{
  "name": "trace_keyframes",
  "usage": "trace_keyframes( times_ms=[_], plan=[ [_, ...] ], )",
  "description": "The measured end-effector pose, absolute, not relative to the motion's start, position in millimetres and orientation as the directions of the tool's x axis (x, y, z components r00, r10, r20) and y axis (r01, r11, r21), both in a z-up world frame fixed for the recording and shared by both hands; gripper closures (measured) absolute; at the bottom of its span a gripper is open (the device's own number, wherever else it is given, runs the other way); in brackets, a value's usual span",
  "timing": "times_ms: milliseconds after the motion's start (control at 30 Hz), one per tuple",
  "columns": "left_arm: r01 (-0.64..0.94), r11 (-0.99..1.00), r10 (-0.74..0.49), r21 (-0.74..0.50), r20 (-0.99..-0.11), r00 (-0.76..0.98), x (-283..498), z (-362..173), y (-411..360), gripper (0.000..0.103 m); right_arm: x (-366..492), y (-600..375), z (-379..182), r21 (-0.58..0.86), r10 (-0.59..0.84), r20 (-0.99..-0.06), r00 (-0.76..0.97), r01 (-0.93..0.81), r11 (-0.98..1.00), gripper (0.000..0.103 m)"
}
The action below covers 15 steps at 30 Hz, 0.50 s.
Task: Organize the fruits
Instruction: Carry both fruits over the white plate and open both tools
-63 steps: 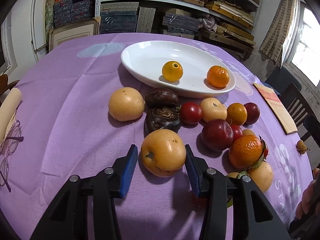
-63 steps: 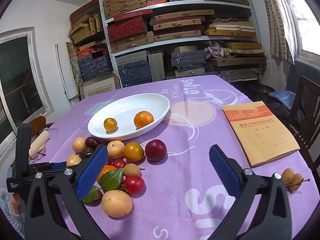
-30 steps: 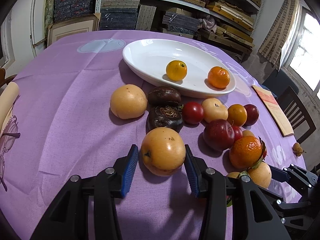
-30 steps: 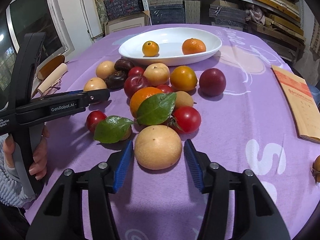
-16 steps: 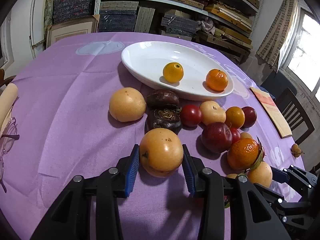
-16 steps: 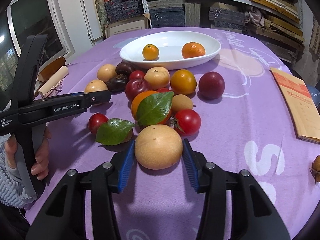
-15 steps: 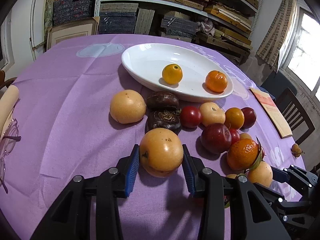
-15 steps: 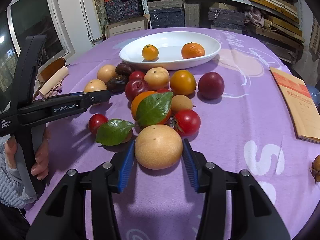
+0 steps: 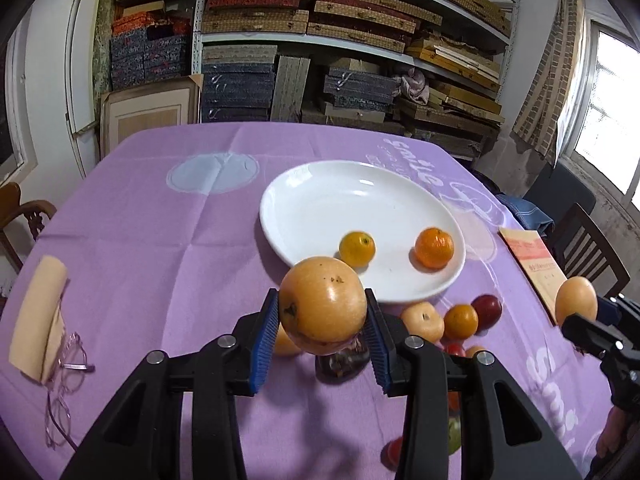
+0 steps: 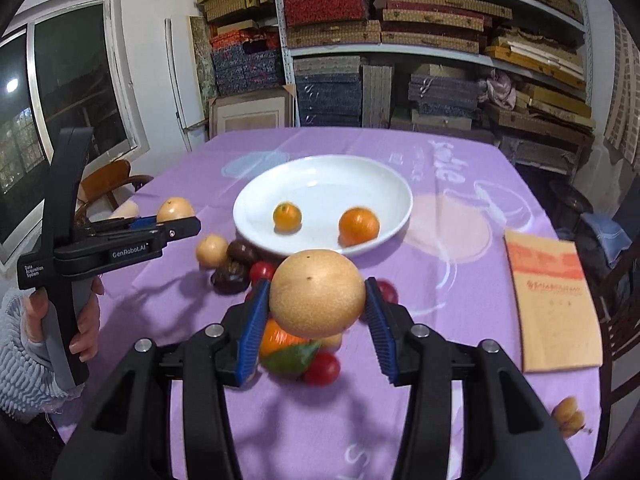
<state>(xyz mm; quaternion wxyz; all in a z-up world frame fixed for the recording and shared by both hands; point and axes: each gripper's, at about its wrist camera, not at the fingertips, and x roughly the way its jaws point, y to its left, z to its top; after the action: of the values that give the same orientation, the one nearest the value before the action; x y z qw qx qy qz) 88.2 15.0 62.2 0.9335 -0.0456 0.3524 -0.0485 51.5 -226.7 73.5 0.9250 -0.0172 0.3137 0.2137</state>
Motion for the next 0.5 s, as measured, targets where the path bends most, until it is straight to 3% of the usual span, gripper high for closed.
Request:
trace_keyframes(
  times_ms=[200,500],
  plan=[
    [0.056,0.996,-0.084,-0.064,-0.657,0.749,144,78,8,0.062,133,-216,92,0.1,0.357,-0.601,0.715,-0.377,0.921,0.057],
    [0.039,0.997,-0.077,-0.069,-0.725,0.685,218,39,2,0.062,247,-180,42,0.081,0.299,-0.722,0.624,-0.352,0.932,0.057]
  ],
)
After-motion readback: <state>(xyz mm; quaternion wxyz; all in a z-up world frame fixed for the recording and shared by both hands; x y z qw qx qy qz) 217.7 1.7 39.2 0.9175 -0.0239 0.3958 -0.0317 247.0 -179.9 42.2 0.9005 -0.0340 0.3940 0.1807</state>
